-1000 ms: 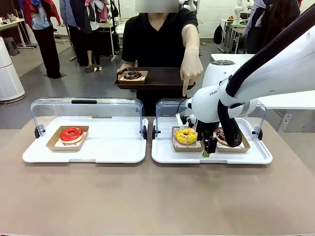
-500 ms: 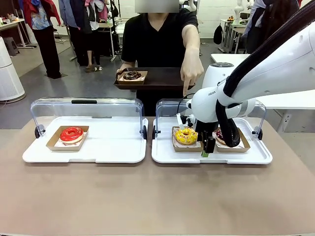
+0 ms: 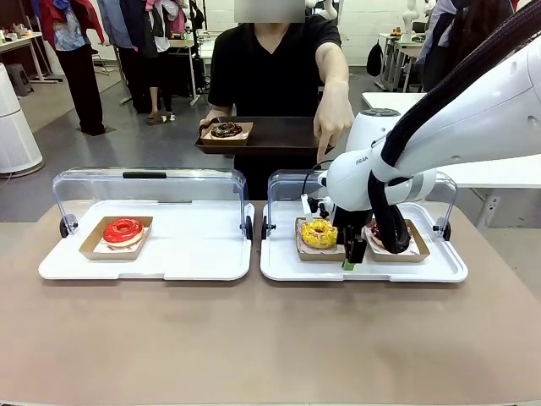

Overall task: Provide the desired donut to the person.
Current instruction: Pick up and lift the Paper togo box containing the Donut pointed at by the person.

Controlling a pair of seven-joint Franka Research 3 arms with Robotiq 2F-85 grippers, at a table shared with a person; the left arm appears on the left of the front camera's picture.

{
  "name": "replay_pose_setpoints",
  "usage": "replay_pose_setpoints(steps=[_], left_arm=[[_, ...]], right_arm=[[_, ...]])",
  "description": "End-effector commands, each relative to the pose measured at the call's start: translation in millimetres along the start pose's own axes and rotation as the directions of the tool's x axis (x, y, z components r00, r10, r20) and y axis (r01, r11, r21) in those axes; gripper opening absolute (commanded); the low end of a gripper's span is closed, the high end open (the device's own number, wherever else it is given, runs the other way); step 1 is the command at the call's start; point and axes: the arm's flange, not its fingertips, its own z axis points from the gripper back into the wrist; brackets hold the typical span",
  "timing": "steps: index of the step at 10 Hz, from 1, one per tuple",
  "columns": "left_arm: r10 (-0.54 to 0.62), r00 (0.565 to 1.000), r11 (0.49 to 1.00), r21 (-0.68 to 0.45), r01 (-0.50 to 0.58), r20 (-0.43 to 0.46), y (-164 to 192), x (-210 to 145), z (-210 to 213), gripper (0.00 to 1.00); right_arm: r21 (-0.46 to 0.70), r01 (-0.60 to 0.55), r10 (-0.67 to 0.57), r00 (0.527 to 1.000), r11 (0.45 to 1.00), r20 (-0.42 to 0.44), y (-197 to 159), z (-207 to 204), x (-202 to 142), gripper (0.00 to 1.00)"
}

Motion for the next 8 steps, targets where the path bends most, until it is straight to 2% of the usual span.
replay_pose_setpoints(steps=[1, 2, 3, 5, 8], left_arm=[[-0.013, 1.0, 1.0, 0.009, 0.013, 0.007, -0.9, -0.3, -0.1, 1.0], [-0.013, 1.0, 1.0, 0.009, 0.013, 0.007, -0.9, -0.3, -0.1, 1.0], [-0.013, 1.0, 1.0, 0.009, 0.013, 0.007, -0.9, -0.3, -0.1, 1.0], [-0.013, 1.0, 1.0, 0.009, 0.013, 0.007, -0.9, -0.3, -0.1, 1.0], [-0.013, 1.0, 1.0, 0.009, 0.013, 0.007, -0.9, -0.3, -0.1, 1.0]], right_arm=[[-0.004, 0.019, -0.019, 0.999, 1.0, 0.033, -8.1, -5.6, 0.0, 0.0], [-0.006, 0.015, -0.015, 0.999, 1.0, 0.034, -7.3, -4.7, 0.7, 0.0], [-0.007, 0.011, -0.011, 0.999, 1.0, 0.036, -7.4, -5.0, 0.8, 0.24], [-0.005, 0.006, -0.006, 0.999, 1.0, 0.037, -7.1, -5.3, 1.0, 0.0], [-0.009, 0.0, 0.0, 0.999, 1.0, 0.04, -7.4, -3.4, 1.7, 0.0]])
